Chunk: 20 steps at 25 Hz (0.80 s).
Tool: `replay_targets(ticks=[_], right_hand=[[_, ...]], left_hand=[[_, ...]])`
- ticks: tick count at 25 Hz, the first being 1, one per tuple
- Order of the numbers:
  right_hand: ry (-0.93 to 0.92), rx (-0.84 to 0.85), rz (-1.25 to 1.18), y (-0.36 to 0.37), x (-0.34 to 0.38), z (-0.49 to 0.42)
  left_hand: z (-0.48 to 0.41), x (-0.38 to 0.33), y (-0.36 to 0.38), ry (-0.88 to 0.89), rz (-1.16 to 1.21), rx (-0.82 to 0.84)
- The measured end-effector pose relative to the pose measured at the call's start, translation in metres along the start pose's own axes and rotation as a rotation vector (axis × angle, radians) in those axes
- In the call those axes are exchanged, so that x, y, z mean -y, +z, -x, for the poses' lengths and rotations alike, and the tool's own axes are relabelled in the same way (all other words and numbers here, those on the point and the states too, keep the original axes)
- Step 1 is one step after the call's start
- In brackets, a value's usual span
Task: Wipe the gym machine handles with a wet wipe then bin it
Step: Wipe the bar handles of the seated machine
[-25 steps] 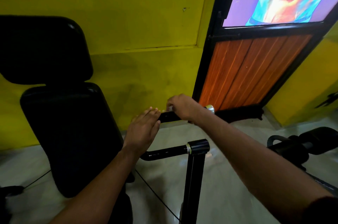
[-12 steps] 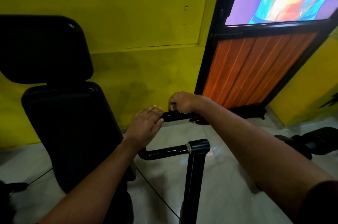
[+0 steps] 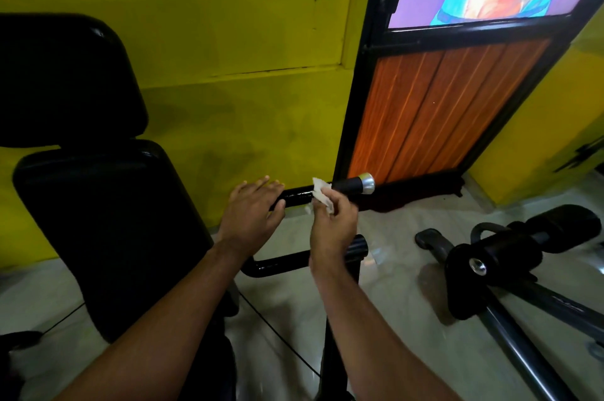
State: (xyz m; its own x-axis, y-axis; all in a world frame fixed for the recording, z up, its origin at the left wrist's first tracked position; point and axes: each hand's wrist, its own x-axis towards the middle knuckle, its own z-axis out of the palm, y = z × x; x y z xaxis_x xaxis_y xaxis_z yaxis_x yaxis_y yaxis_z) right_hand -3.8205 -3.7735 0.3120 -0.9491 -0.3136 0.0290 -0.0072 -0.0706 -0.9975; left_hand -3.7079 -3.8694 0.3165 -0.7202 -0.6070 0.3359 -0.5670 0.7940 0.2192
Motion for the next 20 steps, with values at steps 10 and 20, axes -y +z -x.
replay_targets(ticks=[10, 20], right_hand=[[0.835, -0.143, -0.762, 0.025, 0.015, 0.006], [0.809, -0.103, -0.909, 0.014, 0.009, -0.017]], left_hand=[[0.001, -0.003, -0.004, 0.019, -0.031, 0.043], [0.0, -0.006, -0.004, 0.046, -0.077, 0.048]])
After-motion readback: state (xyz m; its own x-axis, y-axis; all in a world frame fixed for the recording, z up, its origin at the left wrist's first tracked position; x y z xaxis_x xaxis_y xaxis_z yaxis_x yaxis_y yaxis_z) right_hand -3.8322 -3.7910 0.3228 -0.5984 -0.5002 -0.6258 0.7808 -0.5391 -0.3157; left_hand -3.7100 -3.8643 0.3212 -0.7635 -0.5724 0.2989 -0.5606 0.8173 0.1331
